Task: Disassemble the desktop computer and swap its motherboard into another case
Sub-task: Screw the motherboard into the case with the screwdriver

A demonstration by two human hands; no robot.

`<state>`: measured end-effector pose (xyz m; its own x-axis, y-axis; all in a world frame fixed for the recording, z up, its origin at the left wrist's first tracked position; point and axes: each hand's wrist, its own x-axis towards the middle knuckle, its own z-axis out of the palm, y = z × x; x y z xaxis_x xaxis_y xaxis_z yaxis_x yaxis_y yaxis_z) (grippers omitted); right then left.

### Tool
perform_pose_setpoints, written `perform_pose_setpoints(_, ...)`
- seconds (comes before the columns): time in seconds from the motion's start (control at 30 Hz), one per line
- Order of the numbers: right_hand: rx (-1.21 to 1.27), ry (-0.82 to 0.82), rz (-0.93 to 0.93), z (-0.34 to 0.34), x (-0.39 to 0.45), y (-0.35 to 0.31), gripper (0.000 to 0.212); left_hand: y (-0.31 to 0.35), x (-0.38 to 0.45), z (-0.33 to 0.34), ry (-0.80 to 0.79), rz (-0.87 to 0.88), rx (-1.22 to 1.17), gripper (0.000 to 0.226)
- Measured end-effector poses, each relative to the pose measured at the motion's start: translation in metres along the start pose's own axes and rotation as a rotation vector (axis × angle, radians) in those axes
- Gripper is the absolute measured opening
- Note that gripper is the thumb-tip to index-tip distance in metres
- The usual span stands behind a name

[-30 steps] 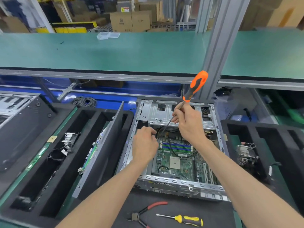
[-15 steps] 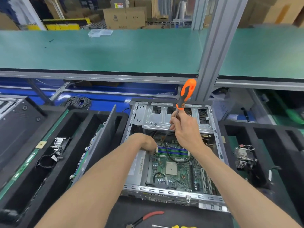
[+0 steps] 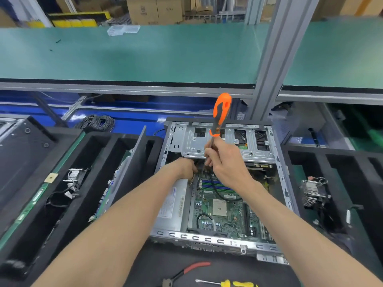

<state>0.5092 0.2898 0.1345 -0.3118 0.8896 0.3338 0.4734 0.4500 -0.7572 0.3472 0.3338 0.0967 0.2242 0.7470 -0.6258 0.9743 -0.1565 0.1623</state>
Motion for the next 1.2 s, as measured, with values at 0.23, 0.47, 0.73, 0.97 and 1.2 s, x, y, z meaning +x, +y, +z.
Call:
perform_pose_setpoints(0.23,-0.055,-0.049,-0.029,0.013,-0.005,-0.002,0.011,-0.008,-0.004,0.003,0.048,0.036,-0.282,0.018)
perform_pose_setpoints(0.47,-0.079,-0.045,-0.034,0.013,-0.002,-0.003,0.007,-0.011,-0.002,0.008,0.033,0.066,-0.381,0.019)
perform_pose_setpoints(0.73,-0.151,-0.084,-0.069,0.016,0.006,-0.012,0.005,-0.007,-0.006,0.003,-0.049,0.113,-0.367,0.018)
perform_pose_setpoints(0.97,-0.117,-0.134,0.001,0.021,0.01,-0.021,0.006,-0.004,-0.031,-0.005,0.008,0.062,-0.317,0.014)
perform_pose_setpoints(1.2,-0.165,-0.221,0.065,0.008,0.013,-0.022,0.009,0.007,-0.046,0.023,0.448,-0.057,-0.33,0.019)
